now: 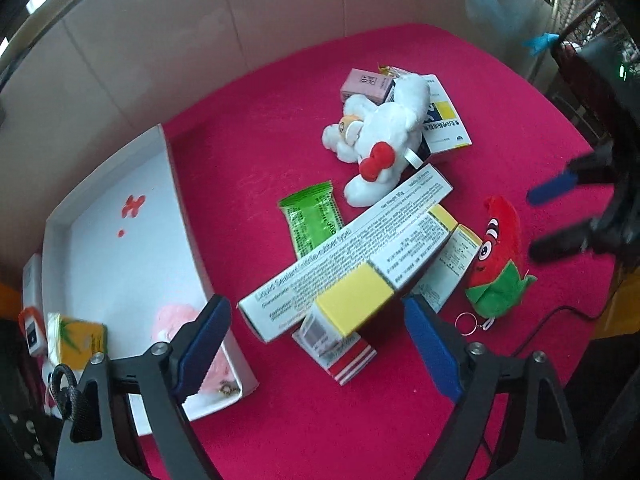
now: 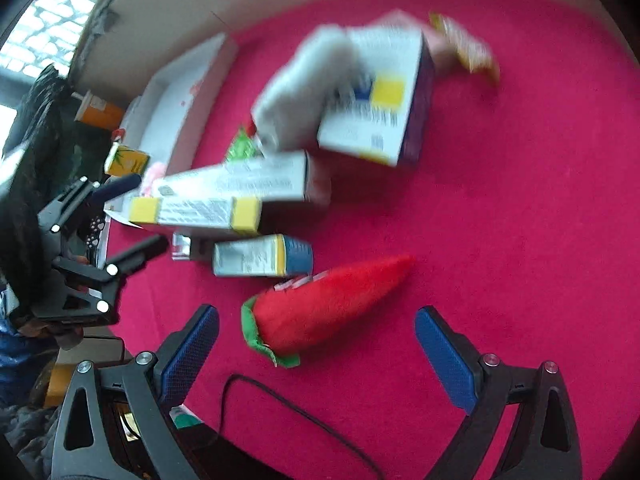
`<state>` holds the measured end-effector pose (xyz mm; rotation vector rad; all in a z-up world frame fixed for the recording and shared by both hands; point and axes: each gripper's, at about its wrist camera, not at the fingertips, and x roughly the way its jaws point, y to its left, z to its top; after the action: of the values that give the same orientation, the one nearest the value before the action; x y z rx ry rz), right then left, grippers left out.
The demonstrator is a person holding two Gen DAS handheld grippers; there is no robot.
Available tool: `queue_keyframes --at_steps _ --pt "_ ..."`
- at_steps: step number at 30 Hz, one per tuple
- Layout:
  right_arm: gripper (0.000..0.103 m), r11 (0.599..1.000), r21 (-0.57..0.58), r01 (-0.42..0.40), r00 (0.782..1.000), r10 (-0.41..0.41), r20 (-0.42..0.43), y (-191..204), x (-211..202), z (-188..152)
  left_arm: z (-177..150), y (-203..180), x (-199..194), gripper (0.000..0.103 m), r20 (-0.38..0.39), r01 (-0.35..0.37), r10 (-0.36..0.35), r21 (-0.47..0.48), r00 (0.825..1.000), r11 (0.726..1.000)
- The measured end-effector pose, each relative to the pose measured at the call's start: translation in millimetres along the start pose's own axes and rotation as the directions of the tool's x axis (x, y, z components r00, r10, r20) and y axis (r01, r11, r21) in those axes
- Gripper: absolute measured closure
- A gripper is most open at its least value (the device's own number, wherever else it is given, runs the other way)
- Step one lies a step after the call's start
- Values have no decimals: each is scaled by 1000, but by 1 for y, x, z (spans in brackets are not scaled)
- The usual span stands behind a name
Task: Organize objects
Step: 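Grasp a white-and-yellow medicine box with left gripper while right gripper grasps the red carrot plush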
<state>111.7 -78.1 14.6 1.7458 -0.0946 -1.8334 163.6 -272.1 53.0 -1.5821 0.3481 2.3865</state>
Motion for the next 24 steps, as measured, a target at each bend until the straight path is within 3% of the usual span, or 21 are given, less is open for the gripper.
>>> queue_keyframes --at_steps 6,8,11,13,14,15,16,20,24 --pt "3 997 66 -33 999 34 -13 4 24 -6 5 -4 8 23 -29 58 -56 66 998 996" --pt "4 998 61 -22 1000 23 -19 9 30 -7 5 -8 12 36 -43 59 -55 95 998 994" --pt "18 998 58 5 1000 -4 -18 16 38 -8 6 -11 17 45 -49 56 -51 111 998 992" --pt "20 999 48 17 1000 -17 -2 20 38 -6 9 -12 18 46 -42 61 -56 104 998 993" --pt "26 999 46 12 1000 -12 -1 20 38 -6 11 -12 18 49 -37 65 -61 98 997 993" --pt "40 999 48 13 1000 -14 4 20 38 -6 12 -12 18 51 -32 72 -70 90 997 993" --pt "48 999 49 14 1000 -15 7 19 37 -5 13 -11 18 52 -27 80 -78 78 997 994" --pt "56 1000 14 14 1000 -15 15 16 31 -10 10 -8 14 61 -13 108 -107 38 994 993" --pt "57 999 -17 33 999 -32 30 13 18 -17 5 -4 9 67 5 144 -144 -37 990 989"
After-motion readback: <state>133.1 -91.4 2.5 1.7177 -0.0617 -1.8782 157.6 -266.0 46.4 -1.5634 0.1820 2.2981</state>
